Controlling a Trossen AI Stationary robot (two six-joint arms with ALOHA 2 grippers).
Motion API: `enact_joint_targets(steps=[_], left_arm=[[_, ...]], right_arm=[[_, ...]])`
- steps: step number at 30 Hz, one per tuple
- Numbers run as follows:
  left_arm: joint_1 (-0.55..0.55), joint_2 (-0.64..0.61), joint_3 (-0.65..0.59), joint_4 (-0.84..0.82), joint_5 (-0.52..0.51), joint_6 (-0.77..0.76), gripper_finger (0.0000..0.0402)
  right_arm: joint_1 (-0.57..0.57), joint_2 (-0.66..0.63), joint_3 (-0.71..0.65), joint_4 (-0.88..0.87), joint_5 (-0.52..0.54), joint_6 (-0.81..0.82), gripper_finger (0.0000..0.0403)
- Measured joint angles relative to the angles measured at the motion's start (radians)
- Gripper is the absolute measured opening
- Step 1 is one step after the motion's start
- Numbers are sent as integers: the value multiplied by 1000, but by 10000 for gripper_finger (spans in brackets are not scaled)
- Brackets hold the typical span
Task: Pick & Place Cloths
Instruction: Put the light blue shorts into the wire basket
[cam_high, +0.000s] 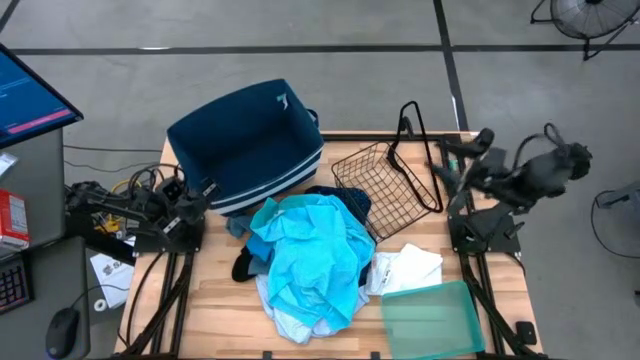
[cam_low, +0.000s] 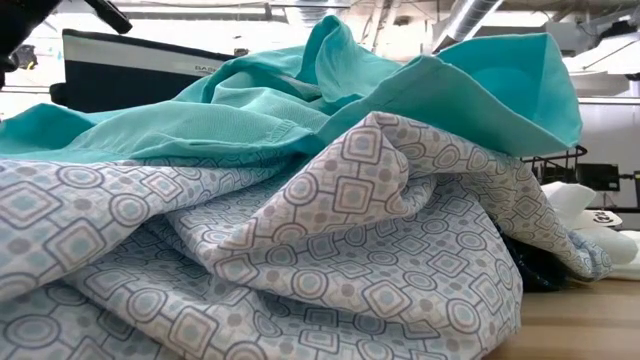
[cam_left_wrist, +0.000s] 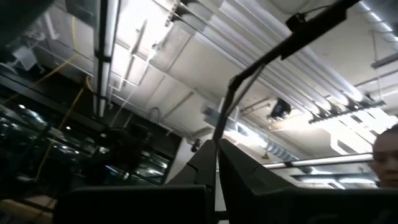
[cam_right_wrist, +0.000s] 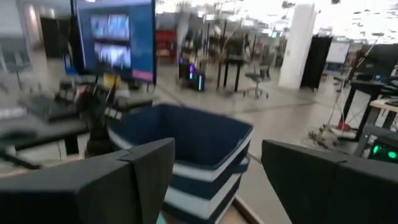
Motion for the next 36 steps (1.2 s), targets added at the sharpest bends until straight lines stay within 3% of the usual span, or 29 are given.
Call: enact_joint_targets(steps=[7,16,20,23,30,36], left_arm=[[0,0,14,6,-10,50,14],[0,46,136,8,89,131,115],[0,179,260,-39,124,131,157],[-2,323,387,-173,141,131,172],[-6,661,658,-728,139,154,168],[-6,876,718,-865,130,155,165]], right_arm=[[-2,186,64,-36,-20,166,236],[0,322,112,-36,-109,336,236],[1,341,113,-37,-129,376,236],[1,338,113,-36,-177,395,236],[24,325,113,-70,-266,399,235],[66,316,114,-136,-296,467,235]])
